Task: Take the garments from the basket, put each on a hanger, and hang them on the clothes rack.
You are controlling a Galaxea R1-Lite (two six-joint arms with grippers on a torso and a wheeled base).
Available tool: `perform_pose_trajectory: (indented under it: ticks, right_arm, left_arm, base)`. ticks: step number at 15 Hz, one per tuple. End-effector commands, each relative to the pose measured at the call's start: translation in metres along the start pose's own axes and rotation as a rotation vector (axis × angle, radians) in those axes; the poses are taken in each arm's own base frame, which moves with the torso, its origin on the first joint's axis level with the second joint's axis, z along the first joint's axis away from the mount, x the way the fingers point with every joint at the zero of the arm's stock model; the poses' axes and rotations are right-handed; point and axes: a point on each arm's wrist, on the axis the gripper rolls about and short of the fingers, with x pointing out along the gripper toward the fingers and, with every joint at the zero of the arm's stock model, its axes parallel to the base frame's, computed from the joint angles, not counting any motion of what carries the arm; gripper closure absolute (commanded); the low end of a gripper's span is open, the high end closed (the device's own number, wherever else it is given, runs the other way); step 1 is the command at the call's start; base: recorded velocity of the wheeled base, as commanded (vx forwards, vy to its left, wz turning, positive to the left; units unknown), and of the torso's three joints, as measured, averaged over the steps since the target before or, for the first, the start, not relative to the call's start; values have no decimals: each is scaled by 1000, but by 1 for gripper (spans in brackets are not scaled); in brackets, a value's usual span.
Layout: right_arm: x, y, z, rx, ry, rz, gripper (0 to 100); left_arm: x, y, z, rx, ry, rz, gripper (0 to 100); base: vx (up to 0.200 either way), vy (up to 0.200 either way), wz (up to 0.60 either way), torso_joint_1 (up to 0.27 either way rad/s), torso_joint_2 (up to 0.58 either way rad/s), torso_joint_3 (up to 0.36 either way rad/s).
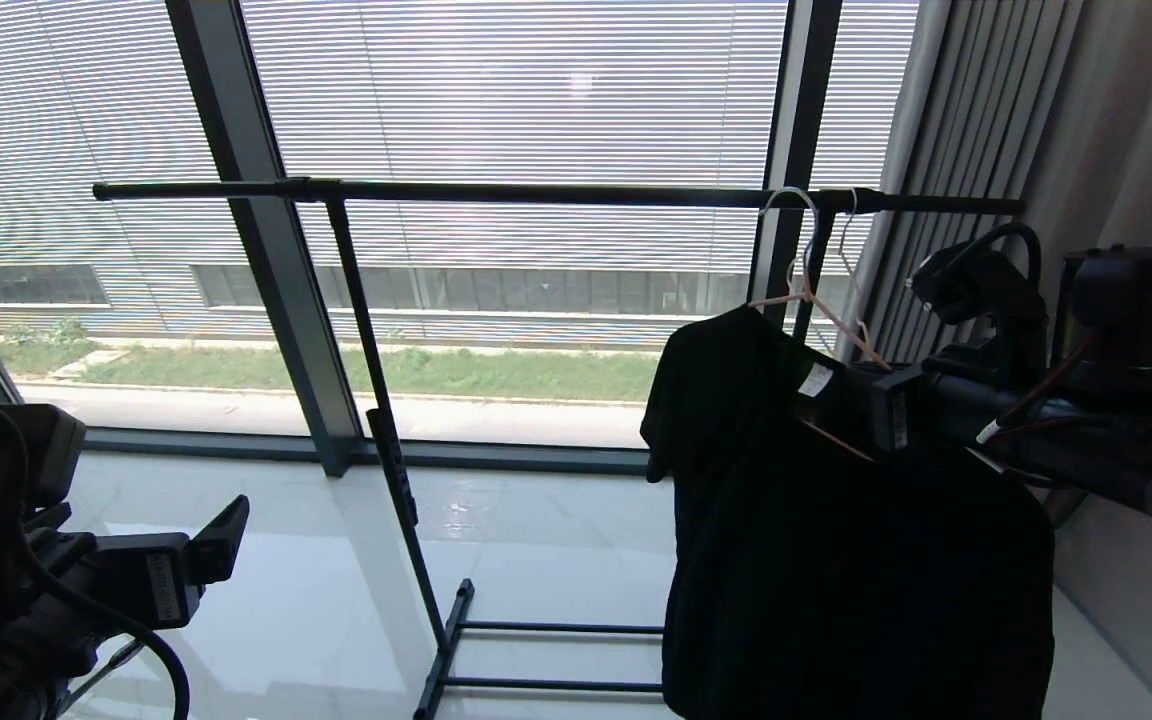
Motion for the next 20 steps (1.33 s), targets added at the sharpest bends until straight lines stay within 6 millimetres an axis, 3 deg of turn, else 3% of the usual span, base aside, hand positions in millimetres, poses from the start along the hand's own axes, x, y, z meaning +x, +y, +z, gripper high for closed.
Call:
perform_pose_trajectory:
  ticks: [1,5,7,12,15,20]
  right_arm:
    - [1,0,0,-1,0,0,100]
    - [0,8,5,-4,-18,29,100]
    - [-2,18,8,-11,-28,63,100]
    - [8,31,22,-14,-66,98,100]
    - [31,31,32,-9,-83,82,100]
    - [86,20,33,-8,1,30,100]
  left_arm:
    - [0,0,0,-1,-1,1,0]
    - [0,0,1,-2,-2,1,0]
    - [0,0,2,-7,-5,2,0]
    - [1,0,2,-10,-6,4,0]
    - [1,0,2,-9,-6,4,0]
    - [-2,2,3,-11,-16,1,0]
  base:
    - [200,-200,0,17,2,-7]
    - [200,-200,0,4,1,2]
    - [200,0,0,0,0,5]
    - [0,0,0,0,0,0]
    - [0,0,0,0,0,0]
    - [0,0,0,0,0,0]
